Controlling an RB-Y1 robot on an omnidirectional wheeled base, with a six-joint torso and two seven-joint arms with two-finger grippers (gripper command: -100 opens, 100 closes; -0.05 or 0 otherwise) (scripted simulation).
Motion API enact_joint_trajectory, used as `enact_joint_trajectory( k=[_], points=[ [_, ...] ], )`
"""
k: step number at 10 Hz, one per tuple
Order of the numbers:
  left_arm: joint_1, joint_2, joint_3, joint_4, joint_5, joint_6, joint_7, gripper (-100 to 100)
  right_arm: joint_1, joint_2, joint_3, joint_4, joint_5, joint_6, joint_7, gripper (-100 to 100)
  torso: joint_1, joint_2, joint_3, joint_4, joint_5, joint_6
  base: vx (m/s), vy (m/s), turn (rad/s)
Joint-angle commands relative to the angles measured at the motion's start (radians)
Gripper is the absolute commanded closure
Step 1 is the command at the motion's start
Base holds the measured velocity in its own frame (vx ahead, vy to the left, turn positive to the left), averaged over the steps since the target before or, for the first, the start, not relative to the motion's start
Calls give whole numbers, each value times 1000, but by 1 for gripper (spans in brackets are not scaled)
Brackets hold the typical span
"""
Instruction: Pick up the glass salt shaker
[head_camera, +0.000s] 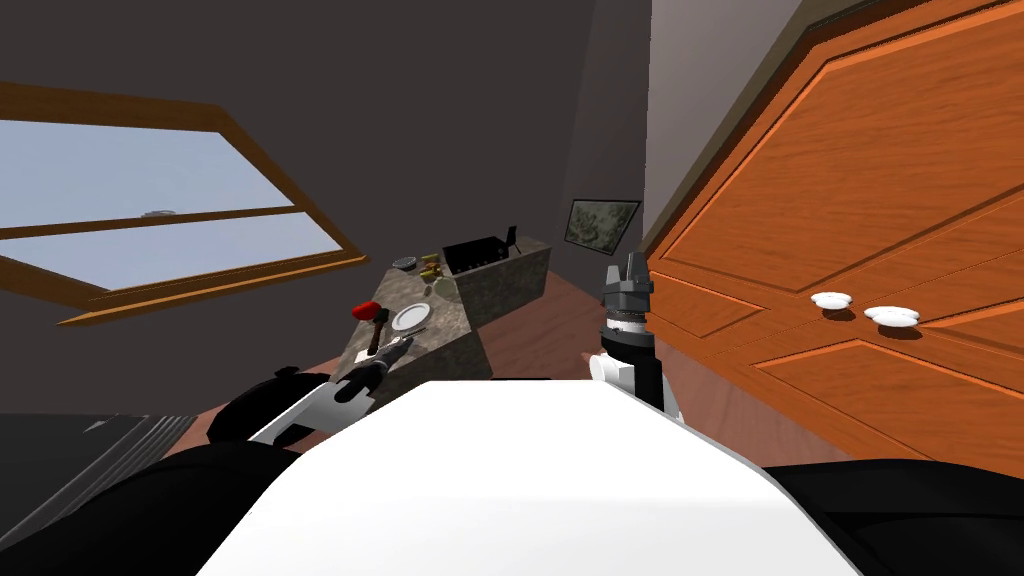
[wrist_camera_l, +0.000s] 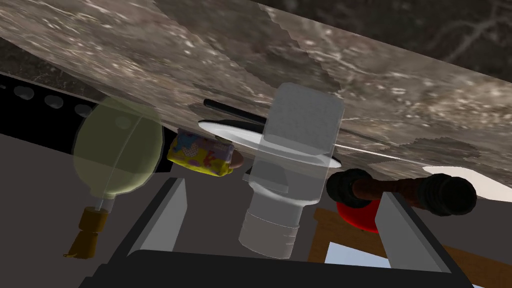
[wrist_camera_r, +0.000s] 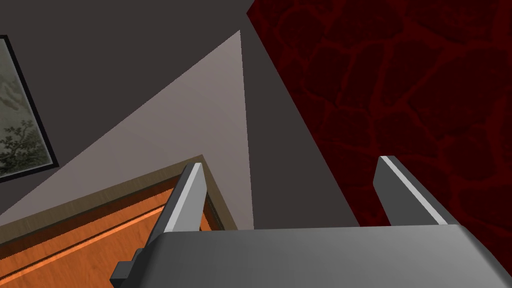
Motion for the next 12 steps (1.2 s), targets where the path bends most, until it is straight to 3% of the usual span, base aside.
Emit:
enact_joint_trajectory(
  k=[1, 3, 4, 5, 6, 12],
  points=[
    [6, 28, 6, 12, 3, 28, -2, -100, 0, 0, 0, 0, 0, 0, 0, 0, 0, 0, 0, 0, 0, 0, 47, -54, -24],
    [12, 57, 12, 23, 3, 61, -5, -100, 0, 0, 0, 0, 0, 0, 0, 0, 2, 0, 0, 0, 0, 0, 40, -45, -25],
    [3, 46, 6, 24, 1, 48, -5, -100, 0, 0, 0, 0, 0, 0, 0, 0, 2, 0, 0, 0, 0, 0, 20, -20, -3],
    [4, 48, 7, 25, 2, 51, -5, 0, 0, 0, 0, 0, 0, 0, 0, 0, 3, 1, 1, 0, 1, 0, 0, 0, 0],
    [-23, 42, 7, 66, 6, 54, -2, -100, 0, 0, 0, 0, 0, 0, 0, 0, 4, 3, 1, 1, 1, 0, -46, -3, -239],
    [-84, 29, 7, 160, 15, 62, 4, -100, 0, 0, 0, 0, 0, 0, 0, 0, 6, 7, 4, 2, 1, 0, -55, 7, -126]
  ],
)
